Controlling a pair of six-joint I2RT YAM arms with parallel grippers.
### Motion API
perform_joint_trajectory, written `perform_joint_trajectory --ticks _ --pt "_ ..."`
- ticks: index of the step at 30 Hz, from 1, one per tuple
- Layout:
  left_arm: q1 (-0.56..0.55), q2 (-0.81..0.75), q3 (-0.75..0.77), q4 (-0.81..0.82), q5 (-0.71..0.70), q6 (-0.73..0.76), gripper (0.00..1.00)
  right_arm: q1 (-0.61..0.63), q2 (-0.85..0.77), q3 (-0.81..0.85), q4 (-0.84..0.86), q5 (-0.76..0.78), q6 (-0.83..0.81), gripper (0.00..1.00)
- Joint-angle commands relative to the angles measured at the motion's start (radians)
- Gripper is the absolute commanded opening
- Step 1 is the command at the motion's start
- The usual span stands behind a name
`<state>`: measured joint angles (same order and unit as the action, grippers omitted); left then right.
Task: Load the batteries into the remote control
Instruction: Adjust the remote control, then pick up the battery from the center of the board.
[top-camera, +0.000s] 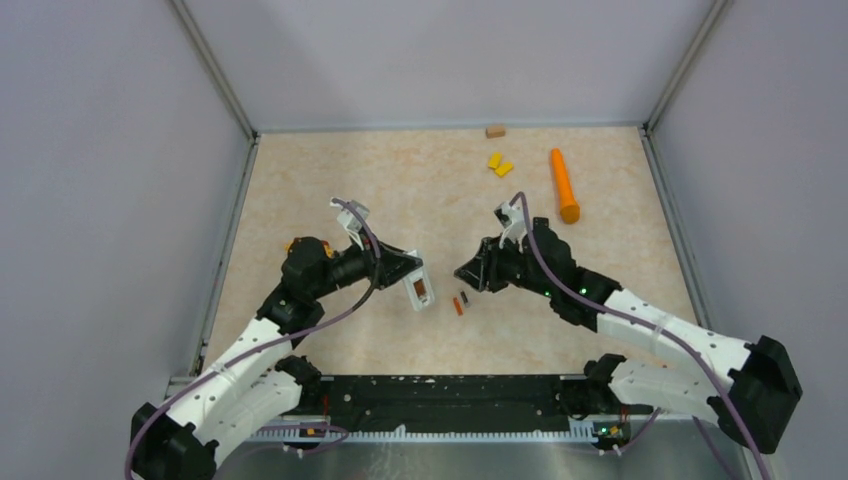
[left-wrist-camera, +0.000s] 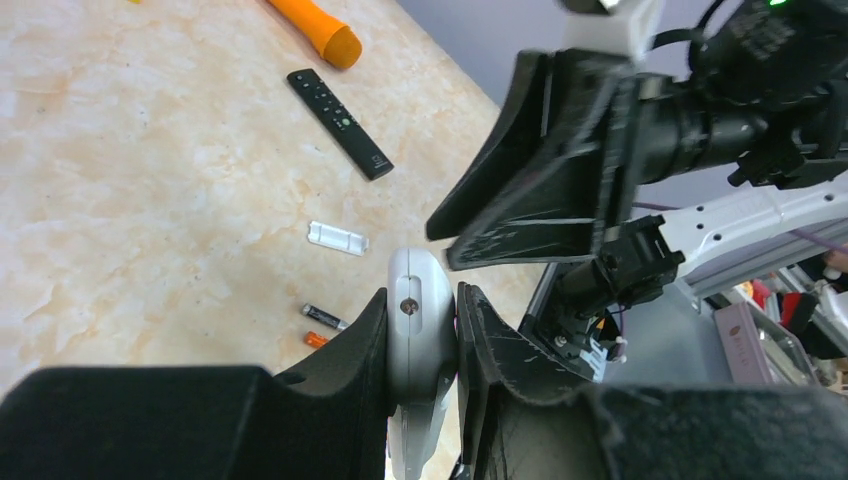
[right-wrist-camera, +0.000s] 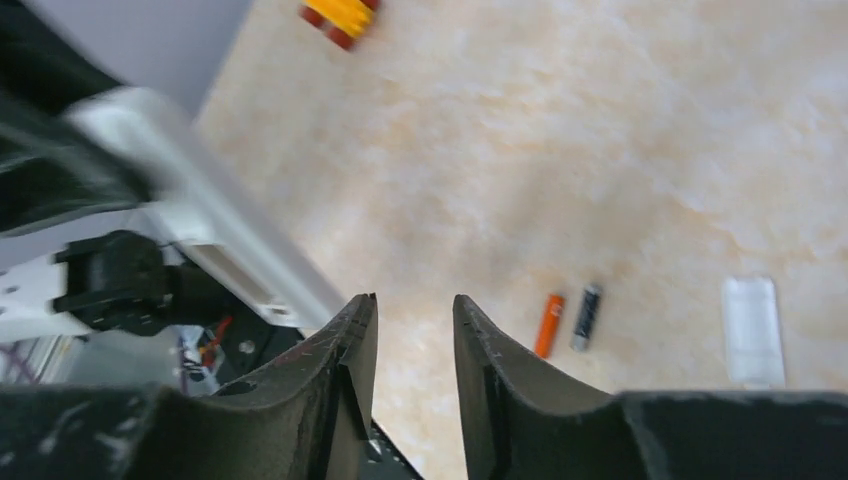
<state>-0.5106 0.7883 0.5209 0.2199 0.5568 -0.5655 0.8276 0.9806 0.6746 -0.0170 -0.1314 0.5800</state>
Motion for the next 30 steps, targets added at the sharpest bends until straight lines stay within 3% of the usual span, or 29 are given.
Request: perform_joint_trajectory --ticks 1,6,14,23,30 --pt "0.002 -0.028 0.016 0.030 0.006 0.094 0.00 -0.008 0.102 0.040 -0.150 0.172 -0.028 0.32" --pt "0.002 -0.013 0.018 0.001 -0.045 0.100 0.00 -0.007 0.248 0.059 -0.185 0.243 -0.031 0.32" --pt "0.001 -0.045 0.009 -0.043 -0.153 0.090 0.00 0.026 0.409 0.099 -0.129 0.198 -0.099 0.39" --pt "0.001 -0.173 -0.012 -0.169 -0.454 0.081 0.00 0.068 0.511 0.155 -0.167 0.322 -0.073 0.30" --pt "0.002 -0.191 -0.014 -0.188 -0.457 0.085 0.00 0.069 0.555 0.175 -0.190 0.342 -0.071 0.25"
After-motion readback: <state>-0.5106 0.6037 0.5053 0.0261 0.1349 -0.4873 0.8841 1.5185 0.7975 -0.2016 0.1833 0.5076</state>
